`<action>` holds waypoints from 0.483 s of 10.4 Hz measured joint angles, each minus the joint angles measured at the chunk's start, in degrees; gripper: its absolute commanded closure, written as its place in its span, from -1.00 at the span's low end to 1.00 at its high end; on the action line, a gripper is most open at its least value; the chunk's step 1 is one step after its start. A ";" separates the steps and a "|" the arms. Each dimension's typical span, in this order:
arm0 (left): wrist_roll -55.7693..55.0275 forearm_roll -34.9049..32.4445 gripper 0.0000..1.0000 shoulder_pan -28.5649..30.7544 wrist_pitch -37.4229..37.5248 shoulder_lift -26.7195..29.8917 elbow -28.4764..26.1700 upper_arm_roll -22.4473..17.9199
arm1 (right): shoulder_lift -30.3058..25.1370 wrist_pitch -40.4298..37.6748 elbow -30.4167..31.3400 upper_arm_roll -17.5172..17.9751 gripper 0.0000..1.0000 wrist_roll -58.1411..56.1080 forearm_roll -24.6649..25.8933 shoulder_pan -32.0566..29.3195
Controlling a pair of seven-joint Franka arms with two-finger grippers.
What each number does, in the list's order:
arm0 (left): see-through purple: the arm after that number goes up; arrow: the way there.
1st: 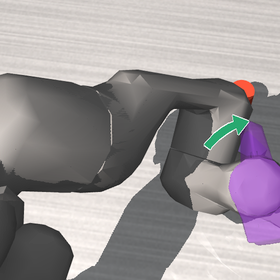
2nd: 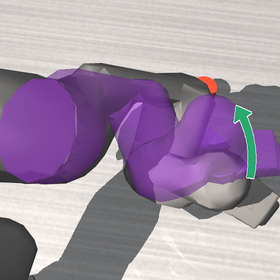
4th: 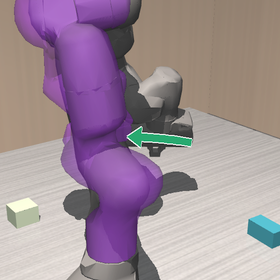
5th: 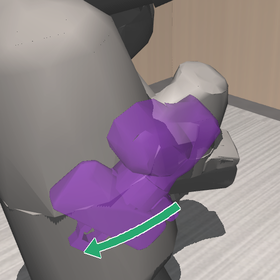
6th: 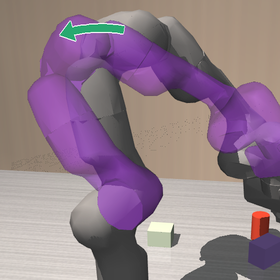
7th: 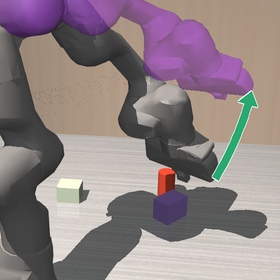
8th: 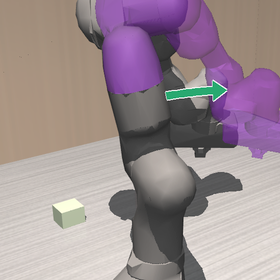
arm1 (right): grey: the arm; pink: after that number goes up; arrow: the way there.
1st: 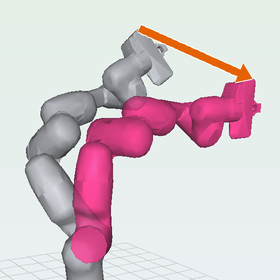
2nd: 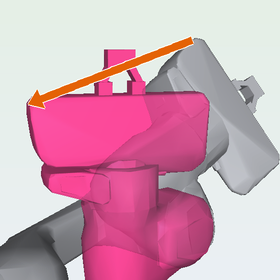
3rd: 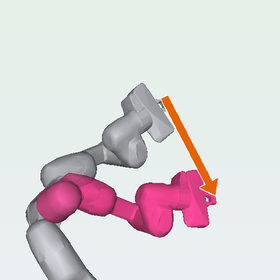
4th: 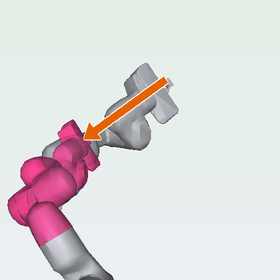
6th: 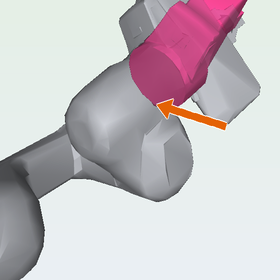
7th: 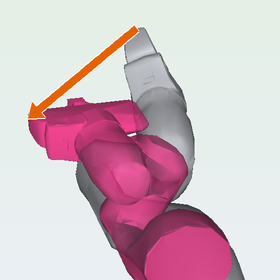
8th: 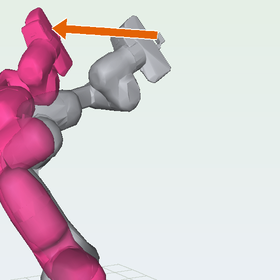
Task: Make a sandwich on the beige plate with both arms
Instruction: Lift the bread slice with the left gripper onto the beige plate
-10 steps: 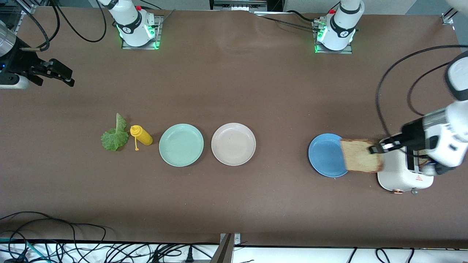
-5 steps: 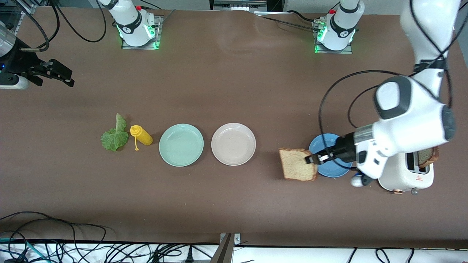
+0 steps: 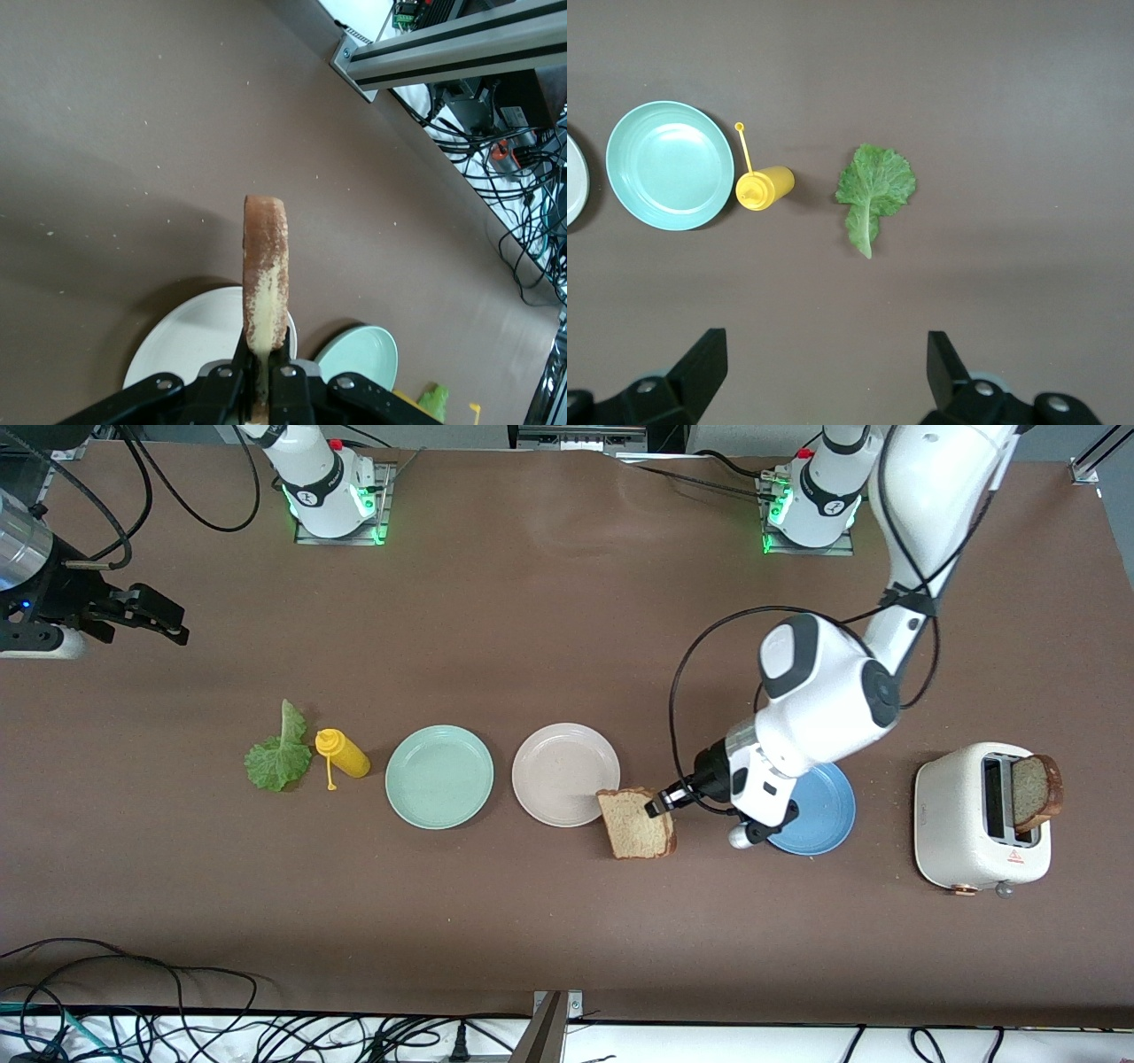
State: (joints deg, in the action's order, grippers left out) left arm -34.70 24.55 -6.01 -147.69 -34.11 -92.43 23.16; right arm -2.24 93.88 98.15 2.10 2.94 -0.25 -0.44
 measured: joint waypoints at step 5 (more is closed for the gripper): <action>-2.22 0.19 1.00 -5.11 -2.71 0.00 -2.62 0.05 | 5.38 5.90 5.50 -1.88 -1.00 0.00 0.03 -0.22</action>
State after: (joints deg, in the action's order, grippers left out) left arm -36.92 24.74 -11.12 -150.39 -34.11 -95.06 23.21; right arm 3.14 99.78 103.66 0.22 2.94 -0.22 -0.66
